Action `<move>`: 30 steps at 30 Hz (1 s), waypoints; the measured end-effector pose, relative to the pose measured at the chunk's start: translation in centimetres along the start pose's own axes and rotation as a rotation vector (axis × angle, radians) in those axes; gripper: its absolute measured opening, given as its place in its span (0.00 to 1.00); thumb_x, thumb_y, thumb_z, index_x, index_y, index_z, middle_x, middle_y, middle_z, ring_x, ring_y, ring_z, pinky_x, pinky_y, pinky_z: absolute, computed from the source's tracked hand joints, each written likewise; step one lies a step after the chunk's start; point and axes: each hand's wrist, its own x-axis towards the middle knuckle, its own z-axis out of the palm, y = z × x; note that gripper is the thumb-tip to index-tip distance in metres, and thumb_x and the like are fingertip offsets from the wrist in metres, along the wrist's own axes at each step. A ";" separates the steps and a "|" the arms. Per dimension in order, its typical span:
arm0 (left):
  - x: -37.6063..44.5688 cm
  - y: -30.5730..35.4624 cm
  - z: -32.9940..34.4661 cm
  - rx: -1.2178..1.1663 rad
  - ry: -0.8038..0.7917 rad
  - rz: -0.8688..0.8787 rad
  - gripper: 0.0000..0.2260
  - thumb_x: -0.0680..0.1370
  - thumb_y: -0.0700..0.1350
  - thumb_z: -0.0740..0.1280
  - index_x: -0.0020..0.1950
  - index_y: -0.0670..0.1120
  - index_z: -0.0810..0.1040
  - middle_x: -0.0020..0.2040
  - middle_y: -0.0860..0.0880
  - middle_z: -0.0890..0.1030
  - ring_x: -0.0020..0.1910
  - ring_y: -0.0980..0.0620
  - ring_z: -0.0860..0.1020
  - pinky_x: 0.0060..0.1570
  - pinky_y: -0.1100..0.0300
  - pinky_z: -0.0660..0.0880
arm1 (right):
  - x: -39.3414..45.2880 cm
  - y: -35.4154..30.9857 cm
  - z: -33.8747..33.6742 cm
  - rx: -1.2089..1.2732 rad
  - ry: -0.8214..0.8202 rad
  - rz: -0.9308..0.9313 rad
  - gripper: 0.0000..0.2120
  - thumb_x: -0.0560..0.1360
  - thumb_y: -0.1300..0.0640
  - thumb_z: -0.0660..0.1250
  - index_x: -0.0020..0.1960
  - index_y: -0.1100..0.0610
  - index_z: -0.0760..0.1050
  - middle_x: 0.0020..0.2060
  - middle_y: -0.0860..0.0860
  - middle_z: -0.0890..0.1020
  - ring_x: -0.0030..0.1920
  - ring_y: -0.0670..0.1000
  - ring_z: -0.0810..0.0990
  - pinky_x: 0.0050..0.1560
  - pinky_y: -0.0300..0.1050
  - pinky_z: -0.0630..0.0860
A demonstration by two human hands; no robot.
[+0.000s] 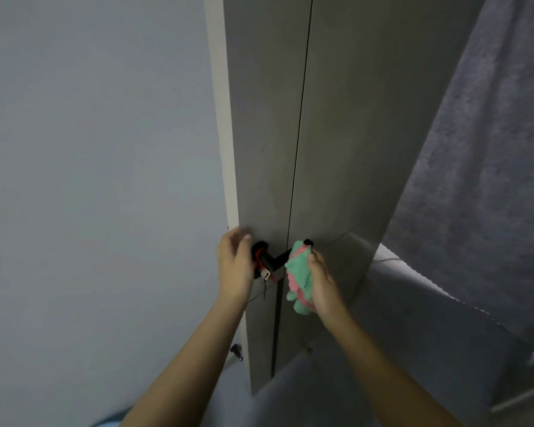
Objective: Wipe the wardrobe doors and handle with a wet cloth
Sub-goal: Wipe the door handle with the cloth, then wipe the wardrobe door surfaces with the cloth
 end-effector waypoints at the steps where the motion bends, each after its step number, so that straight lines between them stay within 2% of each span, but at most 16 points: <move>1: -0.9 0.0 0.6 -0.009 -0.027 -0.001 0.10 0.82 0.42 0.59 0.62 0.44 0.73 0.52 0.53 0.76 0.49 0.61 0.74 0.42 0.79 0.68 | 0.1 -0.5 -0.4 0.038 -0.030 0.023 0.17 0.80 0.45 0.56 0.62 0.52 0.72 0.52 0.59 0.78 0.31 0.45 0.80 0.31 0.37 0.75; 2: -1.6 -0.1 1.2 -0.013 -0.082 -0.019 0.08 0.81 0.42 0.60 0.59 0.45 0.75 0.51 0.51 0.77 0.48 0.58 0.75 0.39 0.78 0.69 | 0.2 -1.0 -0.8 0.075 -0.058 0.040 0.12 0.82 0.49 0.55 0.59 0.51 0.73 0.51 0.58 0.78 0.33 0.46 0.80 0.32 0.39 0.75; 3: -2.2 -0.2 1.8 -0.018 -0.156 -0.042 0.08 0.81 0.44 0.61 0.58 0.45 0.76 0.52 0.49 0.79 0.50 0.56 0.76 0.40 0.76 0.70 | 0.2 -1.4 -1.3 0.101 -0.081 0.049 0.09 0.82 0.52 0.55 0.56 0.49 0.73 0.51 0.56 0.79 0.37 0.47 0.80 0.36 0.41 0.76; 5: -3.0 -0.2 2.7 -0.035 -0.321 -0.090 0.11 0.79 0.47 0.63 0.60 0.46 0.77 0.55 0.49 0.81 0.54 0.54 0.79 0.47 0.71 0.73 | 0.2 -2.0 -2.2 0.116 -0.127 0.021 0.08 0.82 0.54 0.56 0.54 0.46 0.73 0.50 0.51 0.80 0.44 0.46 0.79 0.41 0.42 0.76; 7: -3.6 -0.3 3.8 -0.061 -0.401 -0.113 0.14 0.78 0.48 0.66 0.62 0.45 0.77 0.54 0.49 0.82 0.54 0.55 0.80 0.49 0.67 0.76 | 0.2 -2.3 -3.3 0.125 -0.197 -0.018 0.09 0.82 0.54 0.56 0.57 0.46 0.73 0.53 0.50 0.80 0.51 0.47 0.80 0.46 0.40 0.77; 9: -3.9 -0.1 4.8 -0.080 -0.362 -0.092 0.12 0.76 0.43 0.68 0.59 0.43 0.78 0.50 0.48 0.83 0.50 0.54 0.82 0.46 0.66 0.76 | 0.5 -2.5 -4.6 0.142 -0.233 -0.037 0.10 0.81 0.54 0.57 0.59 0.45 0.73 0.56 0.53 0.80 0.55 0.50 0.80 0.52 0.47 0.76; 11: -4.0 0.1 5.5 -0.079 -0.317 -0.061 0.09 0.75 0.39 0.70 0.54 0.40 0.80 0.45 0.47 0.84 0.45 0.53 0.82 0.43 0.65 0.77 | 0.8 -2.8 -5.5 0.193 -0.237 -0.037 0.11 0.80 0.55 0.58 0.61 0.47 0.72 0.53 0.53 0.81 0.51 0.51 0.81 0.53 0.53 0.76; 14: -4.1 0.8 6.5 -0.048 -0.311 -0.007 0.02 0.74 0.37 0.70 0.45 0.41 0.81 0.38 0.50 0.84 0.38 0.55 0.82 0.39 0.65 0.76 | 1.2 -3.6 -6.6 0.302 -0.222 -0.030 0.13 0.80 0.60 0.60 0.63 0.53 0.70 0.48 0.51 0.82 0.45 0.49 0.82 0.46 0.48 0.77; 17: -3.0 2.7 7.3 -0.038 -0.273 0.043 0.03 0.77 0.38 0.67 0.43 0.43 0.79 0.34 0.49 0.81 0.30 0.57 0.77 0.27 0.69 0.71 | 2.4 -4.9 -7.6 0.378 -0.185 -0.049 0.13 0.74 0.60 0.64 0.59 0.54 0.72 0.53 0.55 0.80 0.50 0.51 0.81 0.47 0.48 0.79; 19: -1.8 4.4 7.9 -0.036 -0.292 0.080 0.04 0.78 0.39 0.65 0.45 0.43 0.77 0.34 0.49 0.78 0.30 0.56 0.75 0.25 0.68 0.70 | 3.7 -6.2 -8.5 0.340 -0.175 -0.131 0.14 0.71 0.60 0.66 0.57 0.55 0.74 0.53 0.54 0.81 0.51 0.51 0.80 0.48 0.45 0.79; 21: -0.3 6.3 8.6 -0.016 -0.338 0.146 0.04 0.79 0.38 0.64 0.44 0.43 0.77 0.32 0.52 0.78 0.29 0.58 0.74 0.27 0.67 0.70 | 5.2 -7.9 -9.2 0.219 -0.175 -0.278 0.14 0.74 0.64 0.66 0.57 0.53 0.73 0.52 0.54 0.81 0.52 0.49 0.80 0.48 0.39 0.77; 23: 1.3 8.0 9.3 0.013 -0.346 0.200 0.04 0.79 0.38 0.64 0.44 0.43 0.76 0.29 0.56 0.77 0.26 0.61 0.73 0.25 0.67 0.70 | 6.5 -9.8 -9.4 0.079 -0.144 -0.432 0.17 0.76 0.66 0.66 0.59 0.49 0.69 0.45 0.55 0.80 0.45 0.49 0.80 0.46 0.40 0.76; 25: 3.3 9.7 10.1 0.041 -0.328 0.262 0.04 0.78 0.39 0.65 0.44 0.45 0.77 0.30 0.56 0.78 0.27 0.61 0.74 0.25 0.67 0.70 | 7.9 -11.7 -9.2 -0.024 -0.040 -0.592 0.20 0.74 0.62 0.69 0.59 0.46 0.66 0.36 0.55 0.74 0.37 0.49 0.75 0.41 0.41 0.73; 26: 3.9 10.5 10.4 0.056 -0.324 0.291 0.04 0.78 0.40 0.66 0.44 0.46 0.78 0.31 0.56 0.78 0.28 0.60 0.74 0.26 0.66 0.70 | 8.3 -12.2 -9.0 -0.045 0.016 -0.647 0.20 0.72 0.60 0.69 0.58 0.46 0.66 0.35 0.53 0.73 0.35 0.47 0.74 0.40 0.40 0.72; 28: 5.5 12.8 11.5 0.075 -0.338 0.367 0.04 0.77 0.40 0.67 0.43 0.46 0.79 0.31 0.56 0.78 0.28 0.61 0.74 0.27 0.68 0.69 | 9.5 -13.8 -8.6 -0.019 0.109 -0.748 0.18 0.71 0.57 0.69 0.55 0.44 0.67 0.37 0.49 0.75 0.36 0.44 0.77 0.40 0.38 0.74; 30: 6.9 15.4 13.0 0.088 -0.373 0.421 0.04 0.77 0.39 0.68 0.42 0.45 0.80 0.31 0.55 0.79 0.29 0.61 0.75 0.29 0.69 0.71 | 10.8 -15.2 -8.2 -0.015 0.211 -0.821 0.18 0.71 0.53 0.69 0.53 0.36 0.66 0.42 0.47 0.78 0.41 0.46 0.79 0.43 0.41 0.76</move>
